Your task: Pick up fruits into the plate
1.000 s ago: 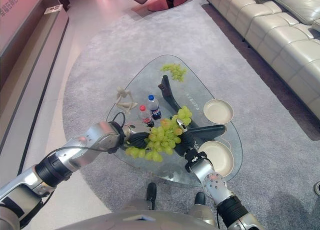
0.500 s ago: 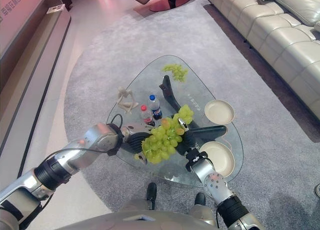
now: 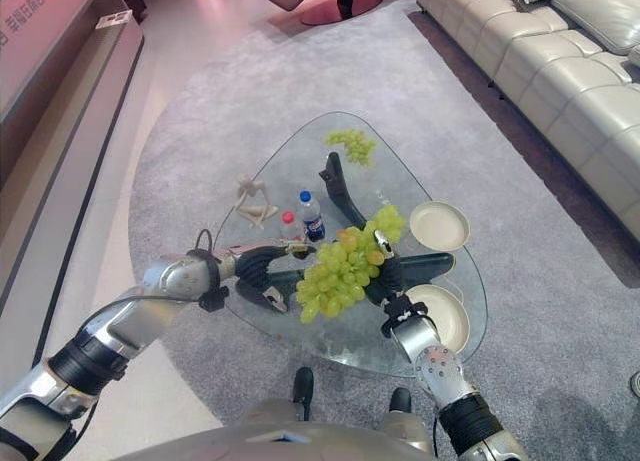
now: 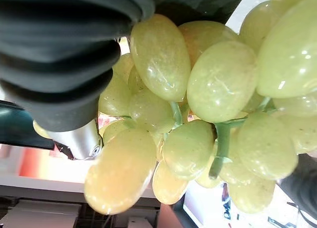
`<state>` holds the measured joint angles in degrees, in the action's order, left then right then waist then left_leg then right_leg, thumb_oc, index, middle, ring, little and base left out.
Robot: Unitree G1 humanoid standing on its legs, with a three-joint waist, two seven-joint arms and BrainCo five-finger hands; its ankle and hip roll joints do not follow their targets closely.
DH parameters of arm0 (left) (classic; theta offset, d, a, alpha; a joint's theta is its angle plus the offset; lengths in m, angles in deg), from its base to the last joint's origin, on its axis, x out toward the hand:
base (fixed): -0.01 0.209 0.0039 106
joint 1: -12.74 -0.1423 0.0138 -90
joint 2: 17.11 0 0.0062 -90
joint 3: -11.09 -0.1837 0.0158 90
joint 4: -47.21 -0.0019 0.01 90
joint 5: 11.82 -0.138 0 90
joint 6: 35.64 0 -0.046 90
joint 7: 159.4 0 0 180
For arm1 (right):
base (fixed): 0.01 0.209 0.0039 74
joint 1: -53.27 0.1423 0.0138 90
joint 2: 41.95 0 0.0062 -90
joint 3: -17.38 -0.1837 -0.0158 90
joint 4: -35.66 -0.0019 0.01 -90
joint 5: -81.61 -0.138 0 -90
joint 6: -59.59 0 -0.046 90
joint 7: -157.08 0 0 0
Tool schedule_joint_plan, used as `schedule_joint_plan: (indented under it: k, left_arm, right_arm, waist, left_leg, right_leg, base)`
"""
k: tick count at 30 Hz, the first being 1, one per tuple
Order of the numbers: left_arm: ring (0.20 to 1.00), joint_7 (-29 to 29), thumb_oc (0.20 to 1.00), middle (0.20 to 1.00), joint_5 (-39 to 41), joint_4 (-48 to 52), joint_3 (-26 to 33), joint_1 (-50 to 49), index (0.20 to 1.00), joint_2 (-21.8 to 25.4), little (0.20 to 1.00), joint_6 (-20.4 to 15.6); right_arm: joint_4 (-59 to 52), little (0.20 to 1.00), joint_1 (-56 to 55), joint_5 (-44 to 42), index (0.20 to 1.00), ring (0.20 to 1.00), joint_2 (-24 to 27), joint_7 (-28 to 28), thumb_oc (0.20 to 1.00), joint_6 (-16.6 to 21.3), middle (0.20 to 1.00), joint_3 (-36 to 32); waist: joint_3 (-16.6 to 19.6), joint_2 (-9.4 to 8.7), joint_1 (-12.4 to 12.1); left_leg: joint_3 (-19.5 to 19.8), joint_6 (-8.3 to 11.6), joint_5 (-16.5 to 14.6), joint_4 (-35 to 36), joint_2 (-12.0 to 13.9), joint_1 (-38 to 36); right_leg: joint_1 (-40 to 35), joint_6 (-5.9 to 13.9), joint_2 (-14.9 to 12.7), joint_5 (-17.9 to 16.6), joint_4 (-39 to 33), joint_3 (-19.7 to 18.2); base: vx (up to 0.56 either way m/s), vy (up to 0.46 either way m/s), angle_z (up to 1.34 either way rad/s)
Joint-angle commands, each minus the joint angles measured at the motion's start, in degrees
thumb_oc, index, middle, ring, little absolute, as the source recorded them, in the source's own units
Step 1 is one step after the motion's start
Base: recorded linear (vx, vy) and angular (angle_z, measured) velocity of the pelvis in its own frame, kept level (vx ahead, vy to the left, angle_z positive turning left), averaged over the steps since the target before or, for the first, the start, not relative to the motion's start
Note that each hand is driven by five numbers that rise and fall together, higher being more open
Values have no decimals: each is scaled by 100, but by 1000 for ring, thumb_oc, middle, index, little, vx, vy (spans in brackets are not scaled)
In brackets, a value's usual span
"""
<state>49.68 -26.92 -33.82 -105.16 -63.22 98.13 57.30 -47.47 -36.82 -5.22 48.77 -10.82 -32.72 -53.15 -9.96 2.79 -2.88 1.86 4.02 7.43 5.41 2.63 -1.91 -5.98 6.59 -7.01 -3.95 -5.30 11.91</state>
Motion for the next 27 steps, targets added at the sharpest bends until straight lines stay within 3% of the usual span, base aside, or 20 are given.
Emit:
schedule_joint_plan:
  k: [1, 7, 14, 16, 19, 24, 27]
  left_arm:
    - [1000, -526, 1000, 1000, 803, -24, 371, 110, 1000, -48, 1000, 100]
    - [1000, -887, 1000, 1000, 1572, -395, 767, -309, 1000, -371, 1000, 179]
    - [1000, -1497, 1000, 1000, 2746, -1652, 1182, -1029, 1000, -964, 1000, 25]
    - [1000, -1505, 1000, 1000, 2752, -1690, 1189, -1040, 1000, -980, 1000, 2]
    - [1000, -1830, 1000, 1000, 3185, -2501, 1320, -1270, 1000, -1226, 1000, -97]
    - [1000, -2282, 1000, 1000, 4039, -3982, 1365, -1119, 1000, -1558, 1000, -443]
    - [1000, -2317, 1000, 1000, 4087, -4380, 1389, -1028, 1000, -1658, 1000, -535]
  right_arm:
    - [-385, 200, 188, -28, 200, 200, -320, 387, 200, 114, 200, -289]
    - [-308, 200, 64, 265, 200, 200, -409, 417, 200, 176, 200, -526]
    - [-25, 200, -73, 1681, 200, 200, -288, 129, 200, 427, 200, -1053]
    - [-13, 200, -74, 1730, 200, 200, -281, 141, 200, 437, 200, -1067]
    - [318, 200, -19, 2385, 200, 200, -11, 58, 200, 517, 200, -1373]
    - [948, 200, 542, 2733, 200, 200, 527, -59, 200, 722, 200, -1580]
    - [1195, 200, 763, 2824, 200, 200, 687, -83, 200, 823, 200, -1598]
  waist:
    - [32, -72, -105]
    - [29, -78, -97]
    - [-71, -116, 13]
    - [-76, -117, 14]
    - [-244, -153, 76]
    - [-734, -181, 157]
    - [-904, -188, 173]
  left_leg:
    - [-333, -152, -685, -68, -230, -501]
    - [-339, -159, -697, -79, -222, -535]
    - [-430, -161, -717, -117, -190, -548]
    - [-433, -160, -717, -118, -189, -546]
    - [-491, -163, -710, -164, -171, -464]
    - [-550, -167, -724, -323, -150, -122]
    - [-539, -178, -728, -376, -160, 6]
  right_leg:
    - [-150, 57, 38, 128, 30, 132]
    - [-181, 36, 38, 145, 30, 114]
    - [-162, 8, 41, 112, 30, 6]
    - [-160, 7, 42, 110, 30, 1]
    - [-30, 6, 41, 67, 85, -86]
    - [318, 0, 48, 1, 176, -256]
    - [439, -20, 69, -10, 207, -336]
  base:
    - [50, 9, 1]
    - [20, 3, 0]
    - [33, -3, -1]
    - [0, 0, 0]
    - [-18, -43, -5]
    - [-134, -79, -15]
    - [-131, -79, -18]
